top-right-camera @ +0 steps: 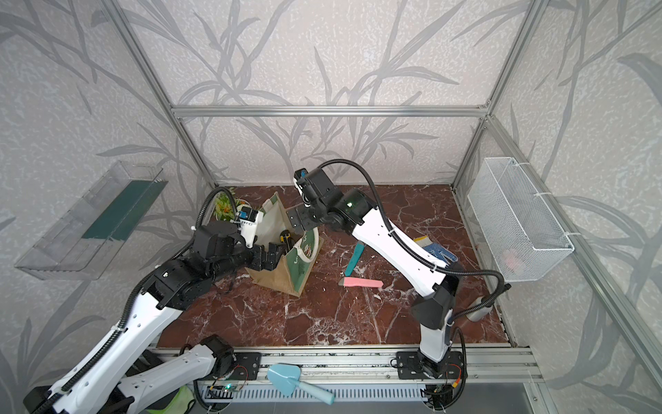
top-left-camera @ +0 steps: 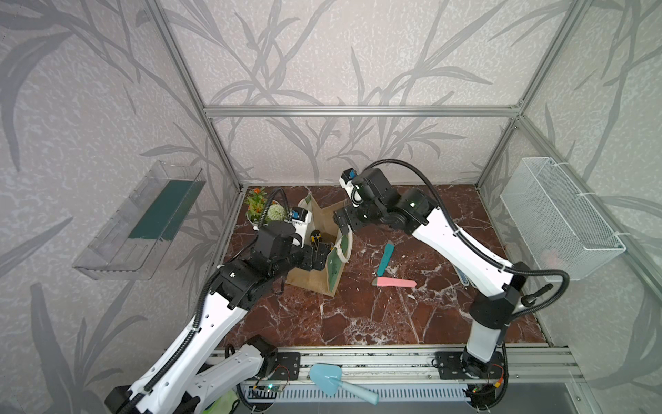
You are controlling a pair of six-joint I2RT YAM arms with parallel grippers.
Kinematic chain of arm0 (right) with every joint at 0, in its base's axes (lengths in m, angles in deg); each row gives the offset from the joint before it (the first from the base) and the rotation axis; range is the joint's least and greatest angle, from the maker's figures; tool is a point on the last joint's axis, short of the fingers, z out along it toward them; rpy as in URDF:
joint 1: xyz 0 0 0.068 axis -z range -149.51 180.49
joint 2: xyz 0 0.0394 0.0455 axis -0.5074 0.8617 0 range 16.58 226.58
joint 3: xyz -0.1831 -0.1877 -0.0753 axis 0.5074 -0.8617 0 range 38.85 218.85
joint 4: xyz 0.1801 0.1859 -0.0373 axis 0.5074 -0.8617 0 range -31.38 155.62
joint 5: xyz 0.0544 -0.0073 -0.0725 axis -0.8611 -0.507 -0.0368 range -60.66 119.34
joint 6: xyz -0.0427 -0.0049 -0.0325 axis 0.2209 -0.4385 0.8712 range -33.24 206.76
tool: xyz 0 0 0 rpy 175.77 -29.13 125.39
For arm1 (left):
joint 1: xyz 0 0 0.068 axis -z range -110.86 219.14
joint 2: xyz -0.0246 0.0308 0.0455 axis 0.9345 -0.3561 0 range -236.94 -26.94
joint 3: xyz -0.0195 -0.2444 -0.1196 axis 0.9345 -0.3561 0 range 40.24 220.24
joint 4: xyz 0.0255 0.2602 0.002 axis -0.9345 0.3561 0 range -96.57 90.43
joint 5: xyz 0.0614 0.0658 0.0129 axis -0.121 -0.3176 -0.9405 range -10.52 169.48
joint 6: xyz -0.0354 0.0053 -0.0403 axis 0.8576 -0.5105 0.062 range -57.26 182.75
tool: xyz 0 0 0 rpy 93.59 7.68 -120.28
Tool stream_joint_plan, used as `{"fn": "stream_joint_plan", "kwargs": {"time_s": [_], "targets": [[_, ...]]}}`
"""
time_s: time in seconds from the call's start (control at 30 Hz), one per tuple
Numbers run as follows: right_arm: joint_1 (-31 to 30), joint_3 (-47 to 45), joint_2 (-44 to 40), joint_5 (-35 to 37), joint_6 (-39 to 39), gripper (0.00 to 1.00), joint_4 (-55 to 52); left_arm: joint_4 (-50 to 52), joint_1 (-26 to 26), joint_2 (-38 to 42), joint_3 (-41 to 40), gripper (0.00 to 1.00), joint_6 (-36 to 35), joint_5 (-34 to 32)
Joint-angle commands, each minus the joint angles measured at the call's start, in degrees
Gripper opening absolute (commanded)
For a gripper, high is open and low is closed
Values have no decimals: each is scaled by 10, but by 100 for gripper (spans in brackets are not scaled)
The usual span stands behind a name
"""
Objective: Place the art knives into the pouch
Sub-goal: Pick up the utility knife at the center of the board.
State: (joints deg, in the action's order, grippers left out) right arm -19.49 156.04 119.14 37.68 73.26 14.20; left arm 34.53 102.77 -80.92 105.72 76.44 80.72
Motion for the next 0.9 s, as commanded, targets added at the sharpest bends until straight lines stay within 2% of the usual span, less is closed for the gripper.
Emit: {"fn": "stream_joint_plan", "kwargs": {"time_s": [0.0,0.2,0.4,0.63,0.87], "targets": [[1,-98,-100,52,-4,99,74,-9,39,-41,37,99,-5,-21],[17,-338,-286,107,-37,100,155,-34,82,-118,66,99,-5,-18],[53,-512,-437,112,-64,100,154,-51,111,-194,80,99,-1,-25],[63,-630,-545,112,-81,99,141,-26,130,-295,113,94,-23,-26],[64,-682,-635,115,-101,100,122,-30,159,-378,124,87,-39,-13]]}}
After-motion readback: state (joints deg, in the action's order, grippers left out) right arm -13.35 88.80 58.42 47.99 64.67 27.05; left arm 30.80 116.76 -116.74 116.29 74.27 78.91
